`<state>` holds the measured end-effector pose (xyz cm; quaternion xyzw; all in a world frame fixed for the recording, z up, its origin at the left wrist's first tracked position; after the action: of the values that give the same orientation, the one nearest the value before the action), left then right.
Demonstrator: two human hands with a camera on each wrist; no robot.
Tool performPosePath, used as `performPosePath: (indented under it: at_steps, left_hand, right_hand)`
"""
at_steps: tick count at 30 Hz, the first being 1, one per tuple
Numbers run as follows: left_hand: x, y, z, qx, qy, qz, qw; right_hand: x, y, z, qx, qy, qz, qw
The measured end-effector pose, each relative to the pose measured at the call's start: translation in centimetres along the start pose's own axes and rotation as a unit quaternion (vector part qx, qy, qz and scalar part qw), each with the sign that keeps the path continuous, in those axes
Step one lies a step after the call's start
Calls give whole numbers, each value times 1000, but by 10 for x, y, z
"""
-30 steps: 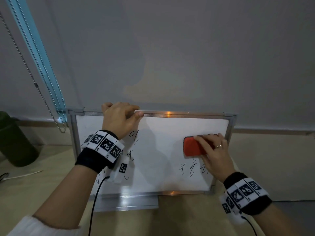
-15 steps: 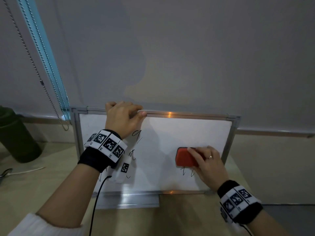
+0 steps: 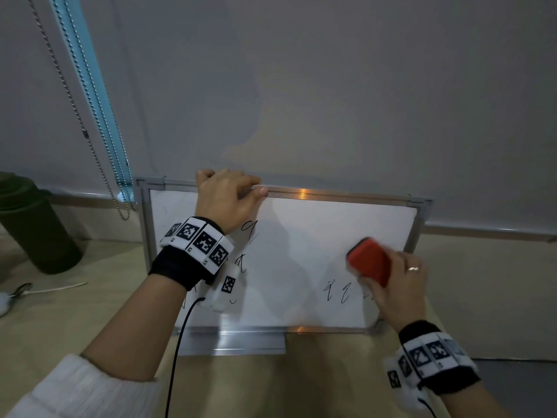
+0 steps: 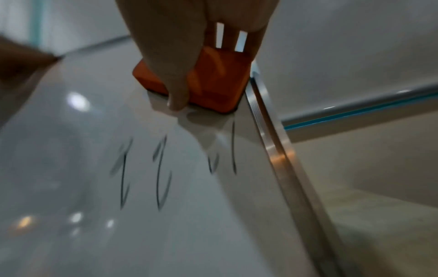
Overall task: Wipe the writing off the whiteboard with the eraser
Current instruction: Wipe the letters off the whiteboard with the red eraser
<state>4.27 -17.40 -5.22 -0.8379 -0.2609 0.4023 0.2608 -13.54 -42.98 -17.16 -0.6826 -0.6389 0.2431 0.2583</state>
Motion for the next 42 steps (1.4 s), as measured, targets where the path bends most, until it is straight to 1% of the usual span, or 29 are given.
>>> performPosePath:
  at_steps: [2, 4, 5, 6, 8, 10, 11, 13, 15, 17, 19, 21, 23, 25, 26, 27, 30, 32, 34, 35, 36, 37, 38, 39, 40, 41, 42]
  left_hand:
    - [0, -1, 1, -2, 0, -2, 1000]
    - [-1, -1, 1, 2, -2, -7, 1000]
    - [-1, -1, 1, 4, -3, -7, 1000]
    - [-1, -1, 0, 4, -5, -5, 1000]
    - [0, 0, -1, 2, -5, -3, 1000]
    - [0, 0, -1, 0, -2, -1, 1000]
    - [1, 0, -1, 0, -2, 1, 1000]
    - [1, -1, 0, 0, -1, 3, 1000]
    - [1, -2, 2, 0, -2, 5, 1000]
    - [1, -3, 3, 0, -5, 7, 1000]
    - [0, -4, 3, -1, -5, 3, 1000]
    - [-1, -4, 3, -2, -5, 0, 1000]
    - [-1, -4, 2, -1, -6, 1, 1000]
    - [-1, -4, 2, -1, -5, 0, 1000]
    - [0, -4, 1, -2, -5, -2, 1000]
    - [0, -5, 1, -1, -5, -4, 1000]
    - [1, -4, 1, 2, -8, -11, 1000]
    - [1, -3, 0, 2, -10, -12, 1000]
    - [2, -3, 0, 3, -16, -12, 1000]
    - [2, -3, 0, 4, -17, -13, 1000]
    - [1, -3, 0, 4, -19, -14, 1000]
    - [1, -2, -1, 7, -21, -14, 1000]
    - [1, -2, -2, 9, -22, -14, 1000]
    - [2, -1, -2, 9, -22, -13, 1000]
    - [3, -1, -3, 7, -21, -12, 1000]
    - [3, 0, -3, 5, -20, -13, 1000]
    - [4, 0, -3, 3, -18, -14, 1000]
  right_hand:
    - [-8, -10, -11, -43, 62, -30, 997]
    - [-6, -9, -11, -48, 92, -46, 994]
    - [-2, -5, -5, -44, 120, -62, 990]
    - [1, 0, 3, -34, 162, -85, 982]
    - [9, 13, 27, 8, 260, -126, 957]
    - [14, 24, 50, 53, 318, -139, 936]
    - [14, 26, 56, 69, 333, -144, 929]
    - [8, 26, 55, 65, 357, -156, 919]
    - [-1, 18, 39, 22, 377, -160, 912]
    - [-7, 9, 22, -23, 379, -157, 912]
    - [-5, 8, 18, -40, 385, -157, 909]
    - [2, 15, 34, -14, 416, -166, 894]
    - [9, 27, 61, 50, 441, -178, 878]
    - [12, 32, 77, 111, 441, -179, 872]
    - [10, 32, 75, 120, 440, -180, 872]
    - [7, 29, 69, 116, 437, -179, 874]
    - [-1, 10, 31, 51, 414, -155, 896]
    - [0, 1, 12, 18, 402, -140, 905]
    - [8, -2, 9, 23, 393, -118, 911]
    - [16, -1, 13, 44, 381, -107, 917]
    - [25, 4, 20, 90, 356, -95, 925]
    - [35, 12, 29, 156, 320, -84, 931]
    - [43, 21, 38, 220, 285, -79, 930]
    - [47, 28, 45, 261, 264, -80, 925]
    - [47, 32, 46, 278, 259, -89, 921]
    - [46, 32, 42, 275, 265, -98, 919]
    - [42, 30, 33, 250, 279, -110, 921]
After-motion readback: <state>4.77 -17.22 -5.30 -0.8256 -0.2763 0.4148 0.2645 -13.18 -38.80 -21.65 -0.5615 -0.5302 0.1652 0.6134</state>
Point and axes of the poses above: each hand's wrist, its own z-axis away from the middle knuckle, its own y-axis out of the palm, x = y × z, the point moved 4 cm from there along -z, towards the middle knuckle, and after that the axes turned 14 degrees about -y, right-handed, at the moved point
